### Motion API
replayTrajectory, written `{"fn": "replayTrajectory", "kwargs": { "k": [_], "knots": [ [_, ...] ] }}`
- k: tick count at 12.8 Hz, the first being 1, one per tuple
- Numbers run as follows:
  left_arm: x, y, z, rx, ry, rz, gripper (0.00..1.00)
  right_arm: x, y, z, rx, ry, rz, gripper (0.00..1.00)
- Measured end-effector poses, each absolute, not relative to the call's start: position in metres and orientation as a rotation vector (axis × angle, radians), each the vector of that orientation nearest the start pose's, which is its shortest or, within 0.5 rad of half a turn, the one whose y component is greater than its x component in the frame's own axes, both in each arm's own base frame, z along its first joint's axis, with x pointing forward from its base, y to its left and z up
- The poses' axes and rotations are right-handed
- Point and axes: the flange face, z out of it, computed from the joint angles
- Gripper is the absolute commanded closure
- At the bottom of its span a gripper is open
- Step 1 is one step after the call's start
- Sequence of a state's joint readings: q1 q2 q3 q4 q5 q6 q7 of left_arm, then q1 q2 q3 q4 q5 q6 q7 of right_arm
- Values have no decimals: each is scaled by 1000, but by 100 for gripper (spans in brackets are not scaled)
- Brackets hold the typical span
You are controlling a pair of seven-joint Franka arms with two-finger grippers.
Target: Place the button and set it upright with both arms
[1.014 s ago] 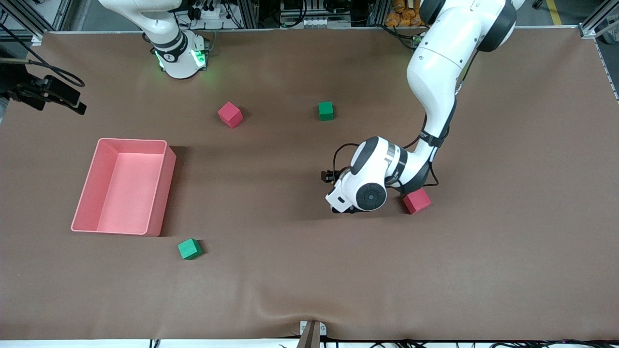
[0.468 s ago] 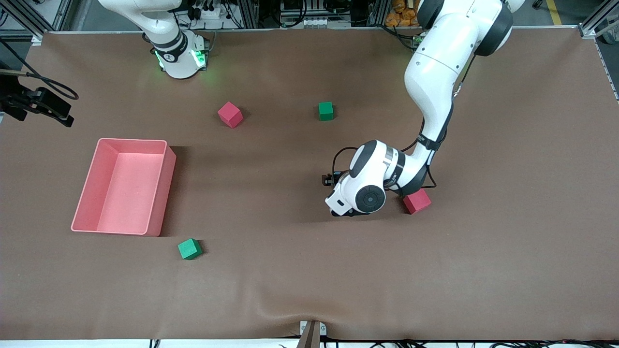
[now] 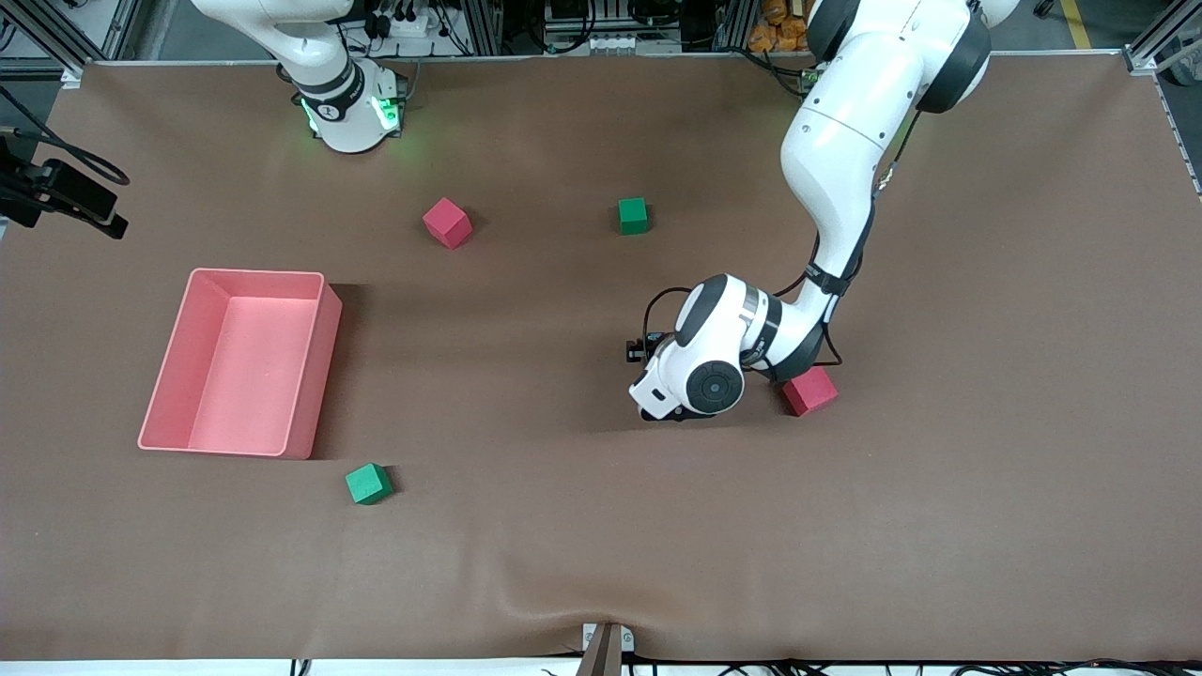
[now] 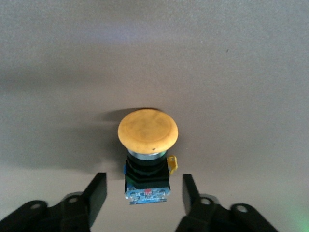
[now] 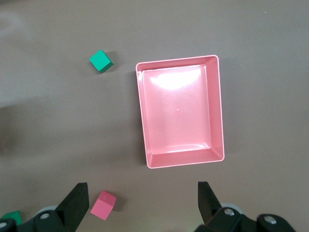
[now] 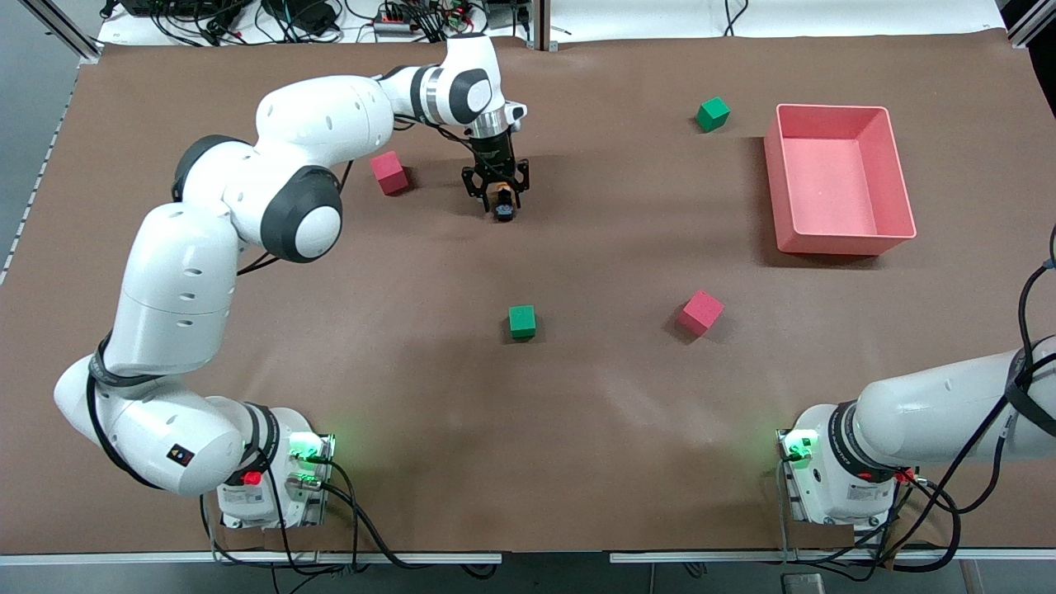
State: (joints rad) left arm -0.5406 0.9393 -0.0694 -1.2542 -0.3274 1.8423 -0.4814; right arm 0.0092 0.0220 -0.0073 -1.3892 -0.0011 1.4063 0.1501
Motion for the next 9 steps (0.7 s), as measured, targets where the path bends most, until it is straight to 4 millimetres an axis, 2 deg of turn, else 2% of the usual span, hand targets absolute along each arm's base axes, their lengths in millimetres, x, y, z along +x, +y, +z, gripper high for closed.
{"fn": "replayTrajectory", "kwargs": {
  "k": [3, 4, 6, 7, 9],
  "knots": [
    [575, -421, 169, -3169, -54, 780, 48, 543, 3, 682, -3118, 226, 9, 0],
    [575, -422, 168, -3171, -55, 778, 57, 543, 5, 682, -3118, 223, 9, 0],
    [575, -422, 167, -3174, -56, 771, 89, 543, 6, 682, -3117, 220, 8, 0],
    [576, -422, 167, -3175, -56, 770, 100, 543, 5, 682, -3117, 221, 8, 0],
    [574, -425, 168, -3174, -55, 767, 100, 543, 4, 682, -3117, 223, 8, 0]
  ]
}}
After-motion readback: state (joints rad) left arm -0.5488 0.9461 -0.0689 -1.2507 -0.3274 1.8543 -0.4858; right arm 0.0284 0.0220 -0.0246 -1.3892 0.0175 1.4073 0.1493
